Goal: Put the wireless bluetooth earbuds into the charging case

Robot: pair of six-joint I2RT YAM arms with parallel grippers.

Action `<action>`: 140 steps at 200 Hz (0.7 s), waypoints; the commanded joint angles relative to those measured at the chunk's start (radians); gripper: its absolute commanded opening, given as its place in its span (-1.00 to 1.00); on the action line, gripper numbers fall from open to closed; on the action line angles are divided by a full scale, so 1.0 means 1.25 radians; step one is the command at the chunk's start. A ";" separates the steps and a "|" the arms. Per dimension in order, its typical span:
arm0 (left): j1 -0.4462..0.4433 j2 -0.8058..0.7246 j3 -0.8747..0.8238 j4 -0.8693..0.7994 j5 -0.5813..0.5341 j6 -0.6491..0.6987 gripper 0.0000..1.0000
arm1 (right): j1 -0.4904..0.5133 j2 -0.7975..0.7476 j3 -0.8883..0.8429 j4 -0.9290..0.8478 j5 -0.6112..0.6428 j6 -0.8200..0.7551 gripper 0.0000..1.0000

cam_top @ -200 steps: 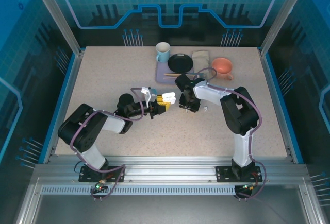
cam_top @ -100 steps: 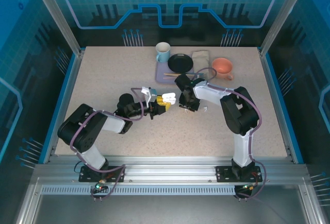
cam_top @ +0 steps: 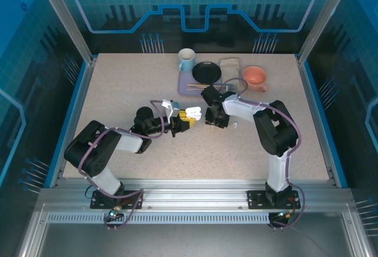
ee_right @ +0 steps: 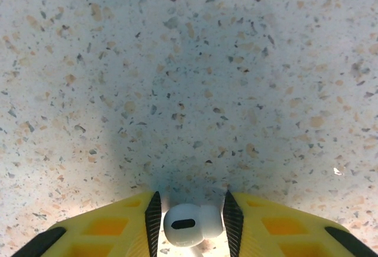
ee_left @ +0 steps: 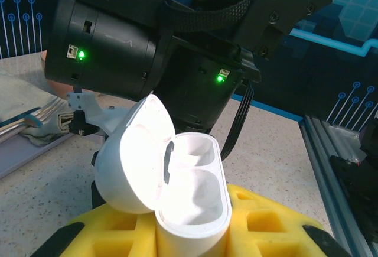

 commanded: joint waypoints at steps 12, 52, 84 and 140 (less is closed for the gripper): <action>0.005 -0.028 0.022 -0.007 0.023 0.012 -1.00 | 0.001 0.020 -0.009 -0.020 -0.033 -0.032 -0.28; 0.006 -0.031 0.025 -0.015 0.025 0.014 -1.00 | 0.001 0.019 -0.007 -0.019 -0.044 -0.023 -0.36; 0.006 -0.032 0.027 -0.020 0.024 0.016 -1.00 | 0.001 0.004 -0.012 -0.015 -0.047 0.003 -0.41; 0.005 -0.029 0.027 -0.021 0.028 0.013 -1.00 | -0.004 -0.037 -0.011 -0.019 -0.025 0.027 -0.45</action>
